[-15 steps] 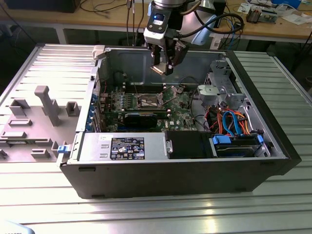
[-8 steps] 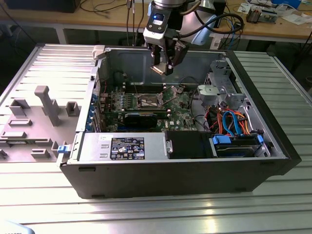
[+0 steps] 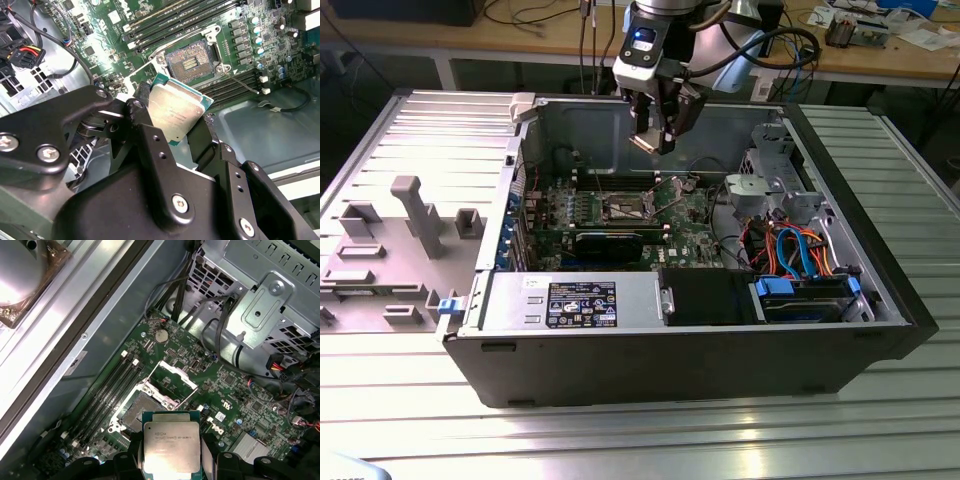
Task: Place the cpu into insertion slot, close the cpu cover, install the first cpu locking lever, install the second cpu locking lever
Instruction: 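Place the cpu into insertion slot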
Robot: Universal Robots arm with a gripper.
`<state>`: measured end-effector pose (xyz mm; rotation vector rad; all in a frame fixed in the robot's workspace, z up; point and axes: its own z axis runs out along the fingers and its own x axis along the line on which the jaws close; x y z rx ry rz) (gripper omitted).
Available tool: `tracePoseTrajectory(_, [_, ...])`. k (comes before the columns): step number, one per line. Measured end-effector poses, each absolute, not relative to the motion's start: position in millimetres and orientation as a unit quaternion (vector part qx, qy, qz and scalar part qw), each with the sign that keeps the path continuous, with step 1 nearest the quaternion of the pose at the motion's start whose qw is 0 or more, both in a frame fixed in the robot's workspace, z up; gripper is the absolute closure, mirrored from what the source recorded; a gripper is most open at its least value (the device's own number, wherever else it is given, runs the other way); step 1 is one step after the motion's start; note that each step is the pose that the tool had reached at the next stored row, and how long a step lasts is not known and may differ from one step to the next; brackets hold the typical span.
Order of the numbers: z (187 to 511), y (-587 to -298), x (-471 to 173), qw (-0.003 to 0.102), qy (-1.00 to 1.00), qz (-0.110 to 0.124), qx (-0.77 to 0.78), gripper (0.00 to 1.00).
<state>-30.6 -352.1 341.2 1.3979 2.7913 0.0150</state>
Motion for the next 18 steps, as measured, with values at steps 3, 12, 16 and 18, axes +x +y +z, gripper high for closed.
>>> tracePoseTrajectory(3, [341.2, -352.1, -30.6, 0.010, 0.893, 0.005, 0.449, 0.45])
tracePoseTrajectory(12, [341.2, -352.1, -30.6, 0.010, 0.891, 0.005, 0.455, 0.45])
tracePoseTrajectory(16, [341.2, -352.1, -30.6, 0.010, 0.890, 0.005, 0.457, 0.45])
tracePoseTrajectory(18, [341.2, -352.1, -30.6, 0.010, 0.889, 0.005, 0.458, 0.45])
